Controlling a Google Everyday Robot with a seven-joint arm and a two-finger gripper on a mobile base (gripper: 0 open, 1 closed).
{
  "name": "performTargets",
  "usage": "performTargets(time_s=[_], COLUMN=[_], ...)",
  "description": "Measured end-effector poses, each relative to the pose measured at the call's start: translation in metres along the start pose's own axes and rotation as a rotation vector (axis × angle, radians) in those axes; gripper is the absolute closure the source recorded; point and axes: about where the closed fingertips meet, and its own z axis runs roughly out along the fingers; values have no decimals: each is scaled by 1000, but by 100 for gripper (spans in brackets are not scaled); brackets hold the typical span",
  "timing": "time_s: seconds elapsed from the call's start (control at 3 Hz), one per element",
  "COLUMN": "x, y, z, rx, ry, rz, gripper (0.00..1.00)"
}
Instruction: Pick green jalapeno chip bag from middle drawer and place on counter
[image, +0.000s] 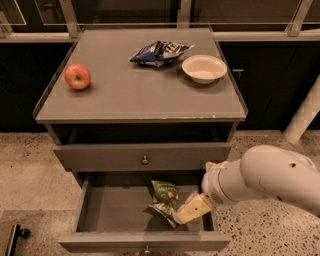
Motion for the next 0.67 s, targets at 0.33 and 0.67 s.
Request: performTargets(time_s=[0.33,0.67], x=[23,51], y=[-6,-31], z=[35,98], rx=[-1,12], ry=[-38,-83], rz=[87,193], gripper=[0,0])
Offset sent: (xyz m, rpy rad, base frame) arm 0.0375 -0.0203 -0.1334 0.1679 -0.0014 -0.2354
